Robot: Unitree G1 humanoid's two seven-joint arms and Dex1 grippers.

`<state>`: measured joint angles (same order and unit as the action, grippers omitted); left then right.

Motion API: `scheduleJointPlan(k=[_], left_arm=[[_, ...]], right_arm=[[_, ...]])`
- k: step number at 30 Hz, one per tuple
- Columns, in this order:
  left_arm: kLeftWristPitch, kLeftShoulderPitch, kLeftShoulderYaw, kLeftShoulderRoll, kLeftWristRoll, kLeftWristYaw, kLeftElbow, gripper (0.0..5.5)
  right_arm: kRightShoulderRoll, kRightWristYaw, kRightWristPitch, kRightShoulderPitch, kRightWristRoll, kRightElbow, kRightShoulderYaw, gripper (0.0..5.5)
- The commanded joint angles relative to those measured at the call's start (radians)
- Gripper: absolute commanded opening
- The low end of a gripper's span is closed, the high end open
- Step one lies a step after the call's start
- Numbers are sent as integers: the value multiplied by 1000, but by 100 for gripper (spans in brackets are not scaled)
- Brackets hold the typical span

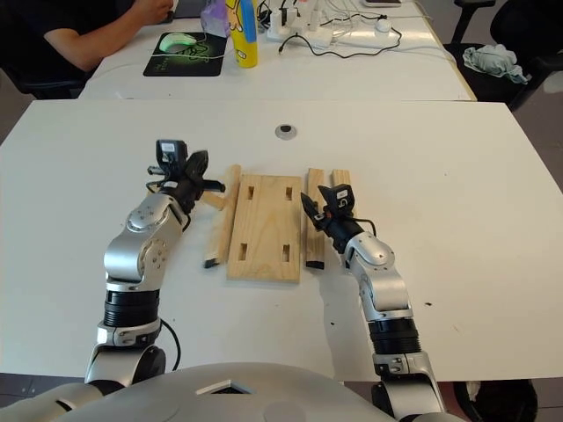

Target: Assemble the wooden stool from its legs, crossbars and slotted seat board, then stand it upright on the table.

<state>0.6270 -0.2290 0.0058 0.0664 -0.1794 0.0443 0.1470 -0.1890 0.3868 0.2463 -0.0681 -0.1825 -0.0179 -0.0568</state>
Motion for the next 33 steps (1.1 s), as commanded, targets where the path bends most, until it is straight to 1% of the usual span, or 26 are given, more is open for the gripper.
scheduleJointPlan(k=[1, 4, 8, 11, 14, 17, 20, 22, 23, 26, 29, 33], left_arm=[[-67, -46, -13, -21, 5, 10, 36, 4], [-151, -83, -12, -27, 22, 0, 103, 4], [-270, -96, 14, -2, 74, -31, 183, 4], [-203, -61, 15, 48, 95, -9, 201, 4], [-77, 43, -17, 134, 80, 83, 220, 4], [24, 137, -43, 203, 50, 167, 285, 46], [138, 200, -64, 239, 38, 190, 388, 83], [207, 212, -74, 241, 17, 198, 434, 110], [244, 217, -67, 220, -12, 199, 451, 131], [350, 236, -46, 192, -63, 196, 478, 166], [399, 245, -29, 196, -74, 182, 495, 217], [444, 252, -72, 211, -50, 149, 533, 275]], right_arm=[[-2, 4, -1, -11, 4, 10, -2, 231], [2, 4, -2, -12, 5, 15, -5, 231], [8, -1, -6, -2, 7, 13, -8, 231], [14, -9, -8, 12, 9, 5, -8, 231], [16, -19, -14, 29, 9, 1, 2, 231], [18, -30, -19, 55, 14, -9, 8, 231], [21, -37, -19, 69, 15, -19, 8, 231], [25, -43, -19, 77, 16, -26, 9, 231], [26, -46, -19, 80, 17, -30, 9, 231], [30, -50, -15, 85, 18, -40, 4, 231], [34, -61, -11, 97, 18, -59, 6, 231], [44, -74, -5, 110, 16, -80, 3, 231]])
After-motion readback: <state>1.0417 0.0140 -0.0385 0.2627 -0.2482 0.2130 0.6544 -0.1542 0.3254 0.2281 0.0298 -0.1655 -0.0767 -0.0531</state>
